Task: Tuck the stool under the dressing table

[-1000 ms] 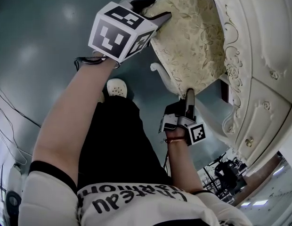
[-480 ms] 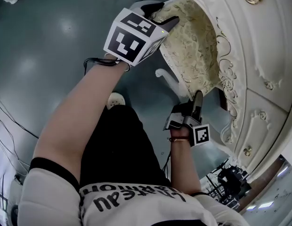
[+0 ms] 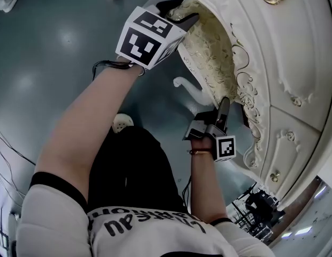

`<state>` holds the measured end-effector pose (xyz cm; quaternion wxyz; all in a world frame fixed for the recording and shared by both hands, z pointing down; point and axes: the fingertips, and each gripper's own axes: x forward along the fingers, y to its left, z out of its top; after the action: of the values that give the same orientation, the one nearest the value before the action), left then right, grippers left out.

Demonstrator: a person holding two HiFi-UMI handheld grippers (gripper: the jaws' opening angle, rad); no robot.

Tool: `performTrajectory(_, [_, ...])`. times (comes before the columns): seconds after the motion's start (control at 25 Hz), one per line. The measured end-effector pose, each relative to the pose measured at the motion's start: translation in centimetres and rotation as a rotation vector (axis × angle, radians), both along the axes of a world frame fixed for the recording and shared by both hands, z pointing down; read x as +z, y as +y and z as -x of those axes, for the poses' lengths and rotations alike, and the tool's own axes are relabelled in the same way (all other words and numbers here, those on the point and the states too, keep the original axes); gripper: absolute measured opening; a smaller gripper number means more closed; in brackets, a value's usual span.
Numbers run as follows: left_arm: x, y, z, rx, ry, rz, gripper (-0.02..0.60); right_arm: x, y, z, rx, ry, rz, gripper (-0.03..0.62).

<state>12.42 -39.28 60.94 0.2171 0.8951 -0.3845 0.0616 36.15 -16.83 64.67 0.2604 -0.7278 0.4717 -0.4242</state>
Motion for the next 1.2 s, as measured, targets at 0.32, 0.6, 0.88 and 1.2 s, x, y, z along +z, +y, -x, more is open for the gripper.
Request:
performTrajectory(0.32, [-0.1, -1.7, -0.4, -0.021, 0.027, -0.017, 0.211, -0.1, -2.2, -1.3, 0.017, 0.054, -0.057, 0.293])
performTrajectory(0.6, [0.1, -0.2, 2.1, -0.079, 0.067, 0.116, 0.14, -0.3, -2.0, -1.6, 0.034, 0.024, -0.045, 0.295])
performTrajectory(0.88, [-0.3, 4.7, 5.5, -0.107, 0.058, 0.177, 0.043, 0.2, -1.6, -1.7, 0.038, 0.056, -0.005, 0.295])
performTrajectory(1.2, [-2.3, 15.2, 8.5, -0.064, 0.046, 0.228, 0.026, -0.3, -1.8, -1.3, 0.057, 0.006, -0.038, 0.296])
